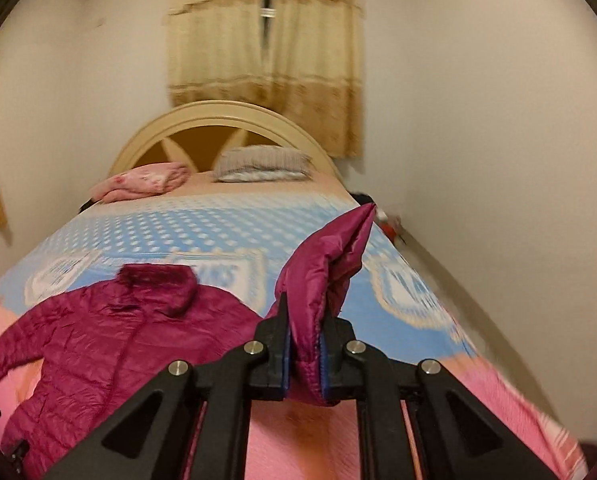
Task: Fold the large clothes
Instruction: 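Grasp the jacket sleeve cuff with the right gripper and lift it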
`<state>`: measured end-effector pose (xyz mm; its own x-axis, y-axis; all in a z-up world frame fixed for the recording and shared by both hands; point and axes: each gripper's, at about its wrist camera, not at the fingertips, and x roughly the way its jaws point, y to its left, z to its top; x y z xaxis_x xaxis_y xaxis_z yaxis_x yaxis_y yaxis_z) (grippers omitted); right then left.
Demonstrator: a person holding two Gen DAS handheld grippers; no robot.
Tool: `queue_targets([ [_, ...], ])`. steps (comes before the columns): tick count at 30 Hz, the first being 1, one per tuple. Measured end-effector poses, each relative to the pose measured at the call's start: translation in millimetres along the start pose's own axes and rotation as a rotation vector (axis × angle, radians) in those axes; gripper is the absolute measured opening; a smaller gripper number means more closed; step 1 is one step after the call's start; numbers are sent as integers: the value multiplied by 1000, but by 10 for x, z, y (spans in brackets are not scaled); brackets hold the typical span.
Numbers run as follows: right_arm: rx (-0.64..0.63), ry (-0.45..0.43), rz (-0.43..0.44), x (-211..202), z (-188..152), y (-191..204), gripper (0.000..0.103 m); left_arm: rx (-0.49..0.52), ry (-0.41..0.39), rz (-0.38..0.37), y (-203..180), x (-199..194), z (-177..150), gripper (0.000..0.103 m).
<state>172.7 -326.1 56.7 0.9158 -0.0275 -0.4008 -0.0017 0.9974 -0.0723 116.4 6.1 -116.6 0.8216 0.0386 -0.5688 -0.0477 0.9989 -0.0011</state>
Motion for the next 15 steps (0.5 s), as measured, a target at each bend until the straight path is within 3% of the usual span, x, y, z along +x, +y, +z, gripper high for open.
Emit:
queue_targets([
  [8,-189,-33,83,6,225,998,9,10,-55,61,127,-98,-1,103],
  [15,-323,-2,163,202,58,1666,9,-9,-45,71,222,-51,6,103],
])
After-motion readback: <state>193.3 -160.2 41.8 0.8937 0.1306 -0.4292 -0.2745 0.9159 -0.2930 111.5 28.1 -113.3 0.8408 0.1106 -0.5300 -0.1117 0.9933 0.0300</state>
